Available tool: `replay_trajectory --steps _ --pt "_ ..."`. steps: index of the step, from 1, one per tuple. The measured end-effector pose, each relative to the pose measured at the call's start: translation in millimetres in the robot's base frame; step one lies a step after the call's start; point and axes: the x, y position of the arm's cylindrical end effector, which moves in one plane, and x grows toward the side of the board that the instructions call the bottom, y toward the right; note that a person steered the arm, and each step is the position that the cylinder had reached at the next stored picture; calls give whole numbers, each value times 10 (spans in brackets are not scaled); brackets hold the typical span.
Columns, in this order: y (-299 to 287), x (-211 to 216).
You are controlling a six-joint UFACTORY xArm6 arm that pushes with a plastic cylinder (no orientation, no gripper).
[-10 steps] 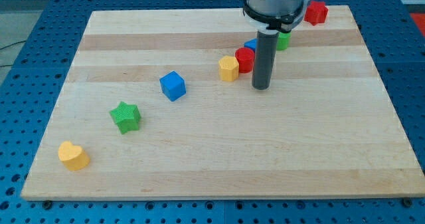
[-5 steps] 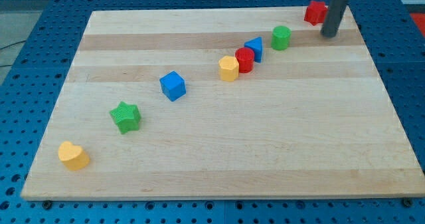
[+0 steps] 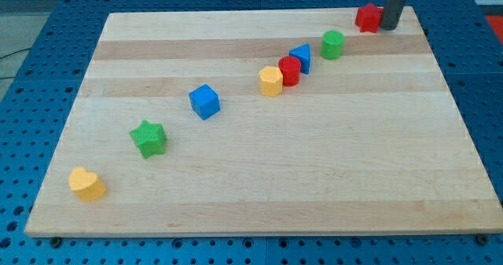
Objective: Move the red star towards top left of the board
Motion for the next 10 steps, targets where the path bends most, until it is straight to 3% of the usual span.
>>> replay_trajectory --steps 3,5,10 --pt "37 -310" --pt "-482 -115" --pt "-888 64"
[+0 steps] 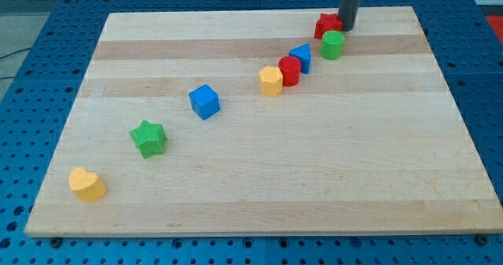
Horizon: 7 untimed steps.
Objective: Move the red star towards top left of the board
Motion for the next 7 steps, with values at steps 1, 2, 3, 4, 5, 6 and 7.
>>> replay_trajectory --steps 1,2,3,4,5,6,7 --pt "-489 2" --pt "-1495 87" --pt "-1598 89" --pt "-1030 196" --pt "-1399 644" --pt "-2050 640" --pt "-1631 552"
